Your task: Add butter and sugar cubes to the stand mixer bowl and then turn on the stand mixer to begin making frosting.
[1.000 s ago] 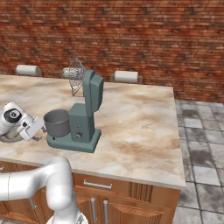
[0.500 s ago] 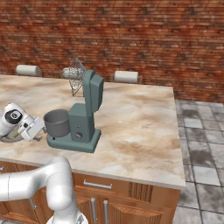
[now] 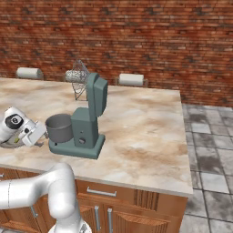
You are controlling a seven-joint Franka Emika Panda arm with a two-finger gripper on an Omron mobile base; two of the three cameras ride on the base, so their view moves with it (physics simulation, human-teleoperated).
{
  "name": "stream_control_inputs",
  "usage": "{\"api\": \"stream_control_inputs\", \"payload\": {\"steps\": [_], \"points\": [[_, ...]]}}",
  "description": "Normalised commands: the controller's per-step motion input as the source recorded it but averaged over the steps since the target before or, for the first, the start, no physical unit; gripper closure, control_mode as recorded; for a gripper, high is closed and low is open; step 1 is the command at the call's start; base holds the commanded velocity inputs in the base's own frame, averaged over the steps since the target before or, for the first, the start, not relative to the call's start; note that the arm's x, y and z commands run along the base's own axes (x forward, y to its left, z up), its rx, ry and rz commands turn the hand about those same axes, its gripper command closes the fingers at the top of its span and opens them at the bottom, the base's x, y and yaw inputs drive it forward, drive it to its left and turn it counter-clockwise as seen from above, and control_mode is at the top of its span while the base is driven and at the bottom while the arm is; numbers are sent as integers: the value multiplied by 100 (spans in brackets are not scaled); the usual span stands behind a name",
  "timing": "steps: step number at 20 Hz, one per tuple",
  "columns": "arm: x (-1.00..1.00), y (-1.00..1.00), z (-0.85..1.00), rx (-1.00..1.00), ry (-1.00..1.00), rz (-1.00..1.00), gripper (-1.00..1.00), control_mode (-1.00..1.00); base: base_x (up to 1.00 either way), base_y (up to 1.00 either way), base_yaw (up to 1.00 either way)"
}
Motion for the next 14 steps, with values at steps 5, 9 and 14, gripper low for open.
{"api": "stream_control_inputs", "payload": {"steps": [5,9,14], "points": [[-1,17,-30,0,0,0,100,-100,0,0,0],[-6,9,-25,0,0,0,100,-100,0,0,0],[-5,19,-18,0,0,0,100,-100,0,0,0]]}}
